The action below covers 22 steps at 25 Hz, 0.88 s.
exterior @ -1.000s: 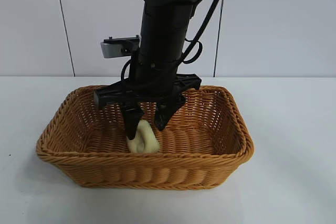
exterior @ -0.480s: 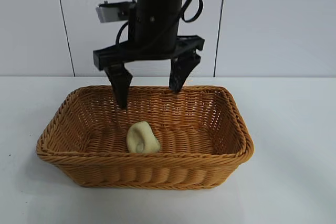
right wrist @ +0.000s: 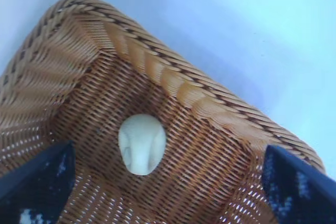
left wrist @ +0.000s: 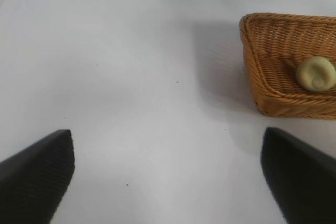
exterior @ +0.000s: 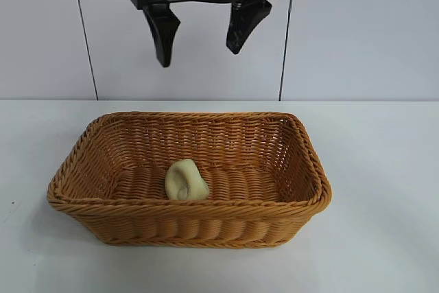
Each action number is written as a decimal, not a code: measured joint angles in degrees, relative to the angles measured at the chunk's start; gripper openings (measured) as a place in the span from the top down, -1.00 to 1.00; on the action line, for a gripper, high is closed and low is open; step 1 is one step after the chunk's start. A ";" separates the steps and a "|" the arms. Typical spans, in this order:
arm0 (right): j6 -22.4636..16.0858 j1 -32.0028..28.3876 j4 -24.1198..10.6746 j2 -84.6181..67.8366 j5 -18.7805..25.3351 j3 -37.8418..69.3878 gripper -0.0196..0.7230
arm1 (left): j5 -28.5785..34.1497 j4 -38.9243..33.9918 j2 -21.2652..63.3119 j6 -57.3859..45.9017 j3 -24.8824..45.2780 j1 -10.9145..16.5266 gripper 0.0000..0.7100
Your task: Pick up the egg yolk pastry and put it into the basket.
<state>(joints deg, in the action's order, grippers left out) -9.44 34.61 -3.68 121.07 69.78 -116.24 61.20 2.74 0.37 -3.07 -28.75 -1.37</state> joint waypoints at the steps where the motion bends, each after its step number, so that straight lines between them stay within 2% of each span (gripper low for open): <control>1: 0.00 -1.07 -0.13 0.00 0.00 0.00 -0.92 | 0.00 0.00 0.00 0.00 0.00 0.00 -0.95; 11: 0.00 -17.58 -2.15 0.00 0.00 0.00 -0.92 | 0.00 0.00 0.00 0.00 0.00 0.00 -0.95; 22: 0.00 -30.53 -2.20 0.00 0.01 0.00 -0.92 | 0.00 0.00 0.00 0.00 0.00 0.00 -0.95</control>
<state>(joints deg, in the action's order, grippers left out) -9.44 4.08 -5.89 121.07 69.80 -116.24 61.20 2.74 0.37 -3.07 -28.75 -1.37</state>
